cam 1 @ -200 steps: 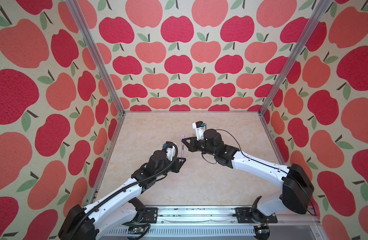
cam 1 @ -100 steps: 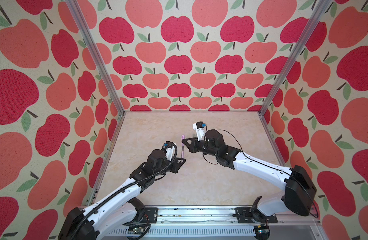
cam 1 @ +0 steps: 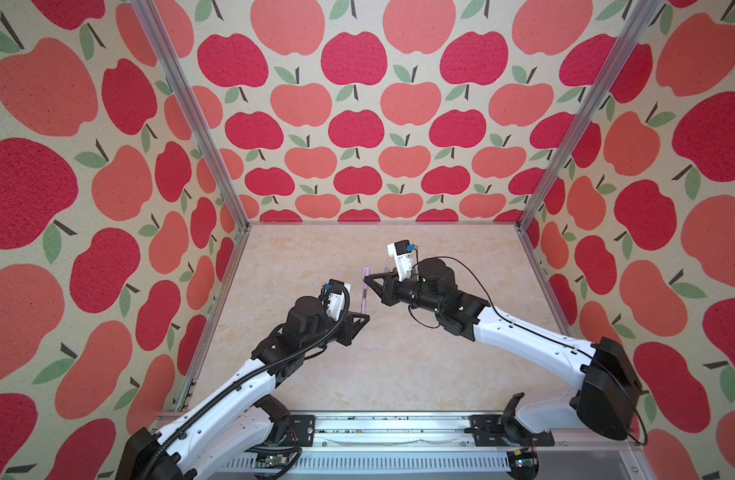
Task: Insert the pens into the pen caps
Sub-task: 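Push the pink cap down over the pen body with the right gripper, then press the cap fully on, then open the right gripper and withdraw it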
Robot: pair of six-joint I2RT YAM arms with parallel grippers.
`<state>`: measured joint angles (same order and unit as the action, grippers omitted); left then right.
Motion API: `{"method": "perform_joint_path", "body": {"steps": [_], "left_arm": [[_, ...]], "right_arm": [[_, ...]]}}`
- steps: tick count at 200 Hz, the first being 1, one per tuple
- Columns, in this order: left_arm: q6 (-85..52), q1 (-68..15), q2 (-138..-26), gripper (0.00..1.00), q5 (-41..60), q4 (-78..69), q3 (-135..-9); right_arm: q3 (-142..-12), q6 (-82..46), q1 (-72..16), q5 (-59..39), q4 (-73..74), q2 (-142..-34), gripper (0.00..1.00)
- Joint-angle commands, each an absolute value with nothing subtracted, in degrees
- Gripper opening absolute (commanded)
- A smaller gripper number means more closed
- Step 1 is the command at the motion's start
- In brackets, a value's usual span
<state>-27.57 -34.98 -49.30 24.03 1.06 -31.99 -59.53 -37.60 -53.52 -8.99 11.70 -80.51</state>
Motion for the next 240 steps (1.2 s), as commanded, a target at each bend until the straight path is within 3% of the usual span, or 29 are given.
{"method": "perform_joint_path", "body": {"steps": [1, 95, 162, 240], "left_arm": [[-26.64, -33.04, -47.90, 0.01, 20.48, -4.58, -35.68], [-24.92, -32.02, -48.68, 0.01, 21.34, -4.56, -36.38], [-19.84, -31.95, -51.21, 0.01, 28.62, 1.40, -39.09], [-16.29, -33.44, -51.68, 0.00, 39.03, 4.70, -39.51]], "right_arm": [[-58.79, -36.24, -55.05, -16.20, 2.99, -79.81, 0.05], [-59.50, -35.96, -55.02, -18.21, 2.07, -79.20, 0.06], [-60.77, -26.81, -53.50, -15.65, -5.43, -71.50, 0.36], [-63.16, -25.82, -46.26, -27.04, -5.73, -71.24, 0.51]]}}
